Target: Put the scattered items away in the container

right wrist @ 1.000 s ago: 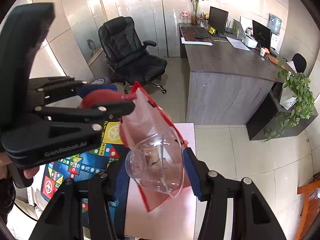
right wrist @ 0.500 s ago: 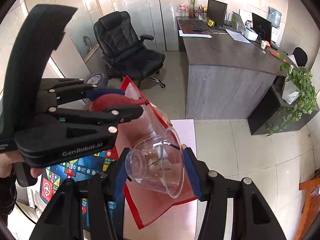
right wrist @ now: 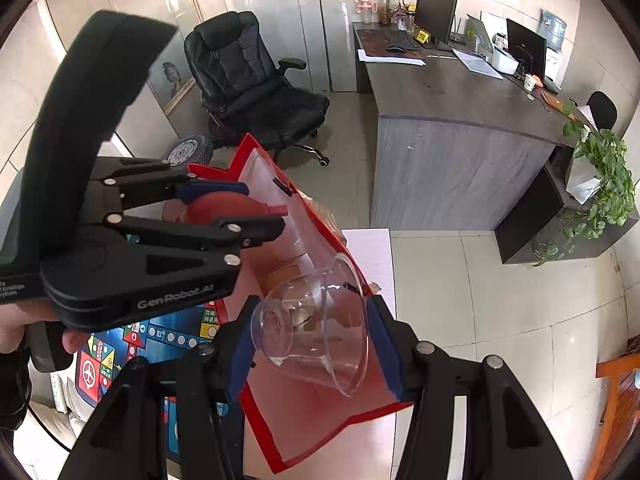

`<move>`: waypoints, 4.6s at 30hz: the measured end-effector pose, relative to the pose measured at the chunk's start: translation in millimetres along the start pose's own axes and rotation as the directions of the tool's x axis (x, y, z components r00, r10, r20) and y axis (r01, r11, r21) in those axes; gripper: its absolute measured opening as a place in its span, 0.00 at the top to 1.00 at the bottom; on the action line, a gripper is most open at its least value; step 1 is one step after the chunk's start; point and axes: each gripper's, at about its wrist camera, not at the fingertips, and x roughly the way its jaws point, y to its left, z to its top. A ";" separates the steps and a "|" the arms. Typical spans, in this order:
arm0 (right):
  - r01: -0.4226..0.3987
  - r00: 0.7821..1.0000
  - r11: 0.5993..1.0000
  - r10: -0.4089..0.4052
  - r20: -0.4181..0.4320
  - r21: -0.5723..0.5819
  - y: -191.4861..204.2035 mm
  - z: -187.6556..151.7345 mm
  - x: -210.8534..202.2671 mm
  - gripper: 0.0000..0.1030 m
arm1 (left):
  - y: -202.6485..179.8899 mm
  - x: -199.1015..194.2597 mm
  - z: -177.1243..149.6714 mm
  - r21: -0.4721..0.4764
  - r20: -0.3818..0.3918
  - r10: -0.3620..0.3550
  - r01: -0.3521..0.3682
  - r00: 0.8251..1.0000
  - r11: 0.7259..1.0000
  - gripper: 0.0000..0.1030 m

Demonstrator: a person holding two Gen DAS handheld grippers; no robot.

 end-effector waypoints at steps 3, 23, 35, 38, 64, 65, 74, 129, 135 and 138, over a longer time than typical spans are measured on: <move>0.000 1.000 1.000 0.000 -0.006 0.003 -0.2 0.2 4.5 0.45 | -1.0 5.5 0.2 0.000 -0.015 0.009 -0.009 1.000 1.000 0.57; 0.014 1.000 1.000 -0.014 -0.019 -0.009 -2.4 -0.5 15.8 0.33 | -10.9 3.1 4.5 0.002 0.006 0.020 -0.020 1.000 1.000 0.17; 0.019 1.000 0.999 -0.020 -0.004 -0.036 -1.2 -6.8 4.7 0.23 | -3.6 -8.9 -0.9 -0.031 0.020 0.060 -0.059 0.998 0.998 0.08; 0.025 1.000 0.999 -0.024 0.010 -0.021 -4.0 -10.2 -0.1 0.18 | -3.8 -16.5 -4.7 -0.037 0.036 0.089 -0.088 0.995 0.995 0.00; -0.024 0.988 0.999 0.031 0.153 -0.047 59.7 -90.6 -88.0 0.11 | 2.2 -154.2 -142.4 -0.152 0.130 0.285 -0.265 0.950 0.952 0.00; -0.047 0.979 0.998 0.055 0.198 -0.045 68.9 -104.2 -93.9 0.10 | -0.2 -155.0 -156.5 -0.158 0.125 0.298 -0.277 0.946 0.948 0.00; -0.119 0.980 0.968 0.150 0.132 -0.219 159.8 -160.7 -52.7 0.04 | 14.9 -154.1 -314.6 -0.374 -0.012 0.362 -0.340 0.932 0.863 0.00; -0.048 0.986 0.999 0.044 0.158 0.017 342.4 -226.0 155.7 0.03 | 237.7 -57.7 -534.2 -0.581 0.143 0.323 -0.184 0.936 0.793 0.00; -0.074 0.989 0.997 0.072 0.133 0.011 337.8 -224.7 179.9 0.04 | 271.5 -47.2 -508.0 -0.579 0.155 0.312 -0.169 0.937 0.797 0.00; -0.086 0.989 0.996 0.084 0.123 0.013 335.6 -218.8 191.2 0.04 | 282.9 -39.1 -491.0 -0.554 0.155 0.341 -0.204 0.927 0.807 0.00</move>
